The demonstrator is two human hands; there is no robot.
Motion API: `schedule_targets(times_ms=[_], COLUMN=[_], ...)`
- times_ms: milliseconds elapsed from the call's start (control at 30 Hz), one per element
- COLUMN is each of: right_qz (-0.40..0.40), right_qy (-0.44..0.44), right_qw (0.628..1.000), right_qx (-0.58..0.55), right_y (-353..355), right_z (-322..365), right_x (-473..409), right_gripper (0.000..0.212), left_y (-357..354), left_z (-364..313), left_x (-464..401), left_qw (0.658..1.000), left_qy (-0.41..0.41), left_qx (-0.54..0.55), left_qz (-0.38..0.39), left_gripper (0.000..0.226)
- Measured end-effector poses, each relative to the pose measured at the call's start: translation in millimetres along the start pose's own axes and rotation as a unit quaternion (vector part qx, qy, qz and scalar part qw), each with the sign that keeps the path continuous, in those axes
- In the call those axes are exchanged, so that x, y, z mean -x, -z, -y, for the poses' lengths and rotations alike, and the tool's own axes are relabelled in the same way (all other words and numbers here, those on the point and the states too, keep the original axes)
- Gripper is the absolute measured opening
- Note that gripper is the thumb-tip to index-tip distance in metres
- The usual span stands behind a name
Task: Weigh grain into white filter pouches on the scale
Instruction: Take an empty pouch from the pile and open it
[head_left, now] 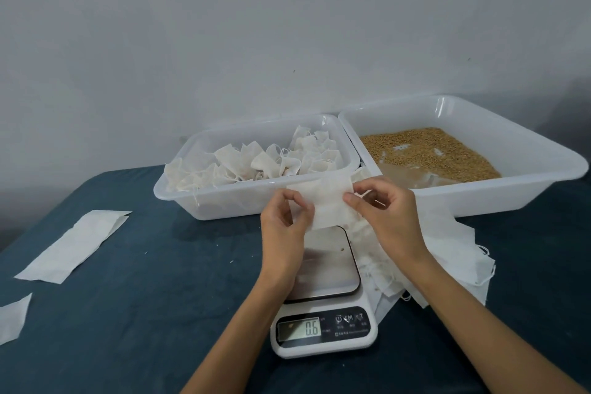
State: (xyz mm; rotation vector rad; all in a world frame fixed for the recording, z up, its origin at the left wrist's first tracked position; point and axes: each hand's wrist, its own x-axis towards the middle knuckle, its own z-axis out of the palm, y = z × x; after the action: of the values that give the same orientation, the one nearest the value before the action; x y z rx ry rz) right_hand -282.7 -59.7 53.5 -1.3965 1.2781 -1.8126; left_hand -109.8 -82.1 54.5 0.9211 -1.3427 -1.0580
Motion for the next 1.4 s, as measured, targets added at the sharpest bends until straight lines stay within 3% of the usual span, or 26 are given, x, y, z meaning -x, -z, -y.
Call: schedule_targets(times_ms=[300, 433, 533, 667, 767, 833, 1000, 1100, 1400], right_qz=[0.015, 0.070, 0.081, 0.052, 0.098, 0.114, 0.082, 0.098, 0.097], right_qy=[0.012, -0.017, -0.012, -0.006, -0.001, 0.001, 0.005, 0.006, 0.008], right_qw=[1.000, 0.997, 0.997, 0.998, 0.995, 0.993, 0.997, 0.995, 0.994], right_qx=[-0.009, -0.023, 0.014, -0.017, -0.025, -0.015, -0.004, 0.011, 0.049], right_y=[-0.7, -2.1, -5.0, -1.1, -2.8, -5.6, -2.9, -4.5, -5.1], right_z=[7.4, 6.1, 3.1, 4.1, 5.3, 4.0, 6.1, 5.8, 9.8], right_x=[4.9, 4.0, 5.4, 4.3, 4.2, 5.0, 6.0, 6.9, 10.4], right_gripper=[0.008, 0.008, 0.013, 0.022, 0.019, 0.029, 0.037, 0.050, 0.048], left_y=[0.7, 1.0, 1.0, 1.1, 0.8, 1.2, 1.7, 1.1, 3.9], left_z=[0.2, -0.8, 0.0, 0.4, 0.6, 0.4, -1.4, -2.2, -3.8], left_x=[-0.5, 0.4, -0.5, -2.1, -3.3, -3.3, -3.0, -2.6, -3.7], left_qw=[1.000, 1.000, 1.000, 1.000, 1.000, 0.999, 0.998, 0.998, 0.997], left_qy=[-0.006, -0.017, -0.016, -0.006, -0.001, 0.002, 0.009, 0.013, 0.021], left_qx=[-0.004, -0.002, 0.006, 0.018, 0.023, 0.033, 0.044, 0.040, 0.033], left_qz=[0.013, 0.022, 0.012, -0.013, -0.019, -0.027, -0.044, -0.041, -0.061], left_gripper=[0.036, 0.039, 0.035, 0.027, 0.028, 0.025, 0.012, 0.012, 0.020])
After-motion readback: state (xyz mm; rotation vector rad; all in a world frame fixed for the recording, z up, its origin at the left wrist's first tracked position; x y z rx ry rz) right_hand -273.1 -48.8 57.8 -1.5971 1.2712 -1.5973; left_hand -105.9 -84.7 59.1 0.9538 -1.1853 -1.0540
